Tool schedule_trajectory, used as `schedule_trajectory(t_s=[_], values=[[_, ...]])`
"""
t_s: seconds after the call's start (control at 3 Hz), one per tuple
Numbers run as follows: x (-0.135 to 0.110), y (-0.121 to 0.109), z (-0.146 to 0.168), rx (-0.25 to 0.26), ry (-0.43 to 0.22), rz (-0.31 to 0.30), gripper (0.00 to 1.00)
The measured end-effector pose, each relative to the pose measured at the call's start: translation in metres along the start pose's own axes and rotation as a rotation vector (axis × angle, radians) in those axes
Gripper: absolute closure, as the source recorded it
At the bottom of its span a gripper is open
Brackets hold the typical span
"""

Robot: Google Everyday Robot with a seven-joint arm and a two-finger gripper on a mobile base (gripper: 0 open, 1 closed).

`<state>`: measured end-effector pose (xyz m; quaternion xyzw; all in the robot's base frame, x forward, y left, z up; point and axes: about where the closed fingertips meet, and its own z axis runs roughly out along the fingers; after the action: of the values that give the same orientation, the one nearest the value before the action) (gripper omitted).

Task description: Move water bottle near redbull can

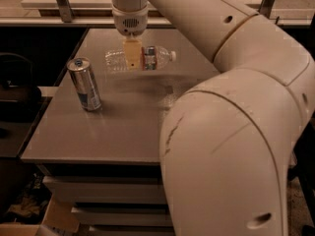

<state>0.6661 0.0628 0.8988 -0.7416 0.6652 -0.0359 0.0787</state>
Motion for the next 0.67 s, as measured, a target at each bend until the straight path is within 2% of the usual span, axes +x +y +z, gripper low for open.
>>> schedule_trajectory(t_s=[0.33, 0.67], values=[[-0.010, 0.020, 0.011, -0.049, -0.006, 0.052, 1.00], [-0.032, 0.038, 0.022, -0.091, -0.030, 0.079, 1.00]])
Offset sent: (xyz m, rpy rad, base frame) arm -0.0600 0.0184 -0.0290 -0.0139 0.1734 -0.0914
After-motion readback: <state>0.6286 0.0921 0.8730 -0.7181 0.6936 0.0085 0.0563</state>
